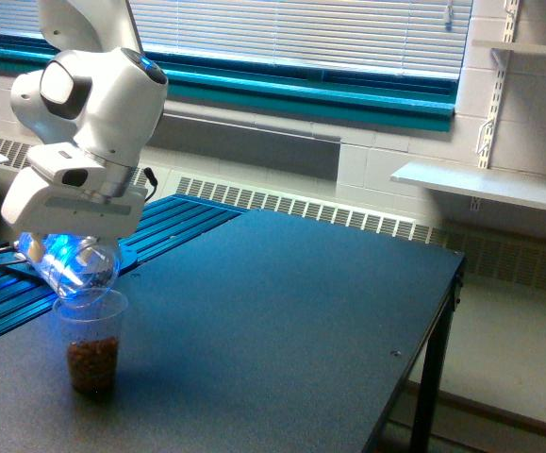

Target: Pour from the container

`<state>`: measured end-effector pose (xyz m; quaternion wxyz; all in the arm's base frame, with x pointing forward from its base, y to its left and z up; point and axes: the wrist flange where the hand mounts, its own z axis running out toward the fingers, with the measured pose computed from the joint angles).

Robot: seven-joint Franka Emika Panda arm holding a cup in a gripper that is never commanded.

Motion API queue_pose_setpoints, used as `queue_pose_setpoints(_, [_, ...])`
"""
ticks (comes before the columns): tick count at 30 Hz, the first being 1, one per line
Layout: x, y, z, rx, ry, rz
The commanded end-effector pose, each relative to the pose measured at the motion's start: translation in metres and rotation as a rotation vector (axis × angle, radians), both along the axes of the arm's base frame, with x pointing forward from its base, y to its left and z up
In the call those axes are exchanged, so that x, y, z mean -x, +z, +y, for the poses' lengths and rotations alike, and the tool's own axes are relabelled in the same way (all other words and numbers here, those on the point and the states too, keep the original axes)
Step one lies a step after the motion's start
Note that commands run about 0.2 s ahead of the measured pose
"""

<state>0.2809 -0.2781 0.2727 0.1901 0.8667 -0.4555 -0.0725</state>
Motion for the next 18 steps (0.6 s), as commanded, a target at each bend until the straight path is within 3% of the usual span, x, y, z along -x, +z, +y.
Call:
queue_pose_setpoints(1, [-0.004,0.008,0.003,-0.002,0.010,-0.012])
queue_pose_setpoints(18, [-0.007,0.037,0.011,0.000,0.006,-0.097])
